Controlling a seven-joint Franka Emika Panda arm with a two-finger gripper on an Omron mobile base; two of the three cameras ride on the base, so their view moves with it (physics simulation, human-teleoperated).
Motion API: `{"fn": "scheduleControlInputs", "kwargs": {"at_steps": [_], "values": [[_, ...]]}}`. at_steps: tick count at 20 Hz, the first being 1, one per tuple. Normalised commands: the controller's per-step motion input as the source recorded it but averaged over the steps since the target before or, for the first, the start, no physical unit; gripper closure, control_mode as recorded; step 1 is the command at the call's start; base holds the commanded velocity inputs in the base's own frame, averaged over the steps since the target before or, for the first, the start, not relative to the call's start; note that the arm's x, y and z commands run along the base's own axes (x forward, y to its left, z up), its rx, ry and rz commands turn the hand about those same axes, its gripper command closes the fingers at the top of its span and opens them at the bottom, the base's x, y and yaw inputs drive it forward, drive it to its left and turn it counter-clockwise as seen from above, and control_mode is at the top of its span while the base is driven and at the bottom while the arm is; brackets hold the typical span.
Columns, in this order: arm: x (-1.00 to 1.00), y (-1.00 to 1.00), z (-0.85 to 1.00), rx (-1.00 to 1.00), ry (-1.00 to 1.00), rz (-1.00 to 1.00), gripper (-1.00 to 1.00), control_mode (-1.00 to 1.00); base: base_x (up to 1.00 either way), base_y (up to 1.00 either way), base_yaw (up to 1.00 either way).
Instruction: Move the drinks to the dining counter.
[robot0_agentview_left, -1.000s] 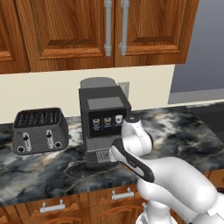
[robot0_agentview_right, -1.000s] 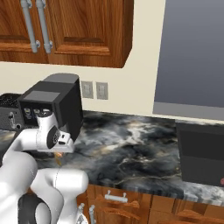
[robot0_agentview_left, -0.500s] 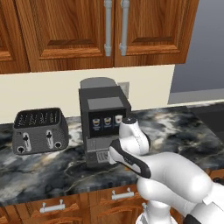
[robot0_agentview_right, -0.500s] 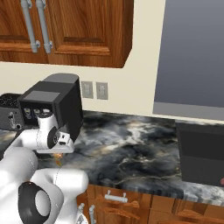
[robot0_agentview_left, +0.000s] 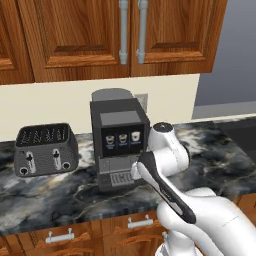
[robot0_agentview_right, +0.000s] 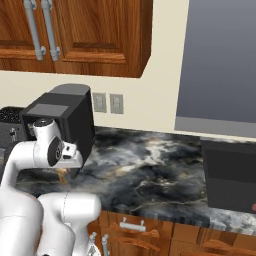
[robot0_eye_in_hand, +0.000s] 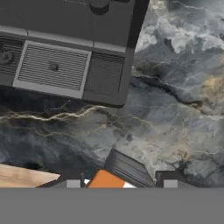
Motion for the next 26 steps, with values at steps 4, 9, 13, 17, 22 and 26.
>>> {"fn": "scheduleControlInputs", "kwargs": {"at_steps": [4,9,13,17,22,26], "values": [[-0.95,-0.51,0.67,0.19,-0.23,0.00,1.00,-1.00,0.00,0.00,0.00],[-0.81,-0.36,0.64,0.15,-0.13,0.00,1.00,-1.00,0.00,0.00,0.00],[-0.64,0.00,0.98,0.03,-0.09,0.00,1.00,-1.00,0.00,0.00,0.00],[-0.81,0.00,0.69,0.01,-0.12,0.00,1.00,-1.00,0.00,0.00,0.00],[-0.60,0.00,0.45,0.00,-0.08,0.00,1.00,-1.00,0.00,0.00,0.00],[-0.24,0.00,0.21,0.00,0.00,-0.01,1.00,-1.00,0.00,0.00,0.00]]}}
